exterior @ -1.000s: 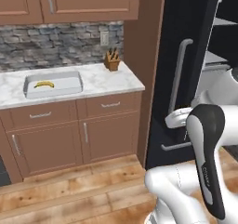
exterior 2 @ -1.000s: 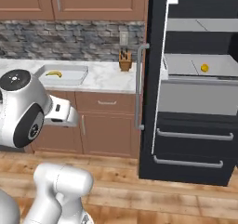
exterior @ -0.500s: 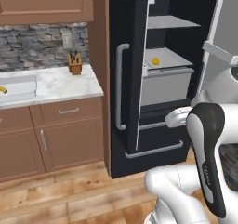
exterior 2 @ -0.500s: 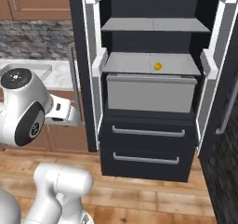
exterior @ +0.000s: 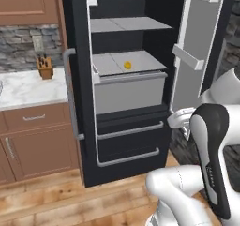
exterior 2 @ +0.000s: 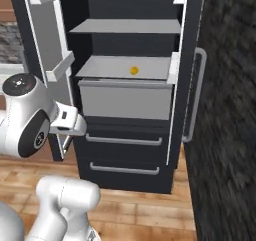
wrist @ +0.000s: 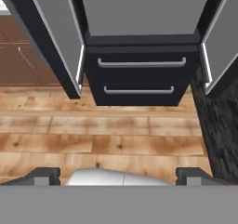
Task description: Pick the banana and mango from the fridge and place them inside the tupperware on the counter.
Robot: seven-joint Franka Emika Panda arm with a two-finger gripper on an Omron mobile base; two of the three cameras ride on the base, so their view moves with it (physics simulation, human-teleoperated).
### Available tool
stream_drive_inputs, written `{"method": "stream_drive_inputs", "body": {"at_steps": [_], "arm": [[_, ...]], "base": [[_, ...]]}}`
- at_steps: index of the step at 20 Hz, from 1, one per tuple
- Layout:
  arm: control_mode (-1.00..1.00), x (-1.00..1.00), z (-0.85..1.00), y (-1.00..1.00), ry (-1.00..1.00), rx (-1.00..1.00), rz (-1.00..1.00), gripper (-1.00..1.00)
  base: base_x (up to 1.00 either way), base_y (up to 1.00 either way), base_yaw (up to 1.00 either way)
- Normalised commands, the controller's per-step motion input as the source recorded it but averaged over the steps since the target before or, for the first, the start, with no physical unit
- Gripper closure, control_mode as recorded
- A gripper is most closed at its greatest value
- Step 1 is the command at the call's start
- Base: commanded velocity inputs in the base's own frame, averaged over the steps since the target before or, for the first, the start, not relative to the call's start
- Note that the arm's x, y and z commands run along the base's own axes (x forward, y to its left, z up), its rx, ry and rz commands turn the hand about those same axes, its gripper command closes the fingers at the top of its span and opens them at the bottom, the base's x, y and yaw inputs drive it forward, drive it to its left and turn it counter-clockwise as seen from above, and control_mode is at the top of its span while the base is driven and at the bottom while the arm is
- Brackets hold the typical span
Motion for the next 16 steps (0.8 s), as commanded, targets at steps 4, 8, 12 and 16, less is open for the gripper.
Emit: {"method": "stream_drive_inputs", "body": {"at_steps": [4, 8, 12, 16], "arm": [[1.00, 0.00, 0.00, 0.00, 0.00, 0.00, 0.00, -1.00], [1.00, 0.00, 0.00, 0.00, 0.00, 0.00, 0.00, -1.00], [1.00, 0.00, 0.00, 0.00, 0.00, 0.00, 0.00, -1.00], [1.00, 0.00, 0.00, 0.00, 0.00, 0.00, 0.00, -1.00]], "base": [[0.54, -0.24, 0.00], [0.86, 0.00, 0.00], [0.76, -0.06, 0.00], [0.64, -0.22, 0.00]]}}
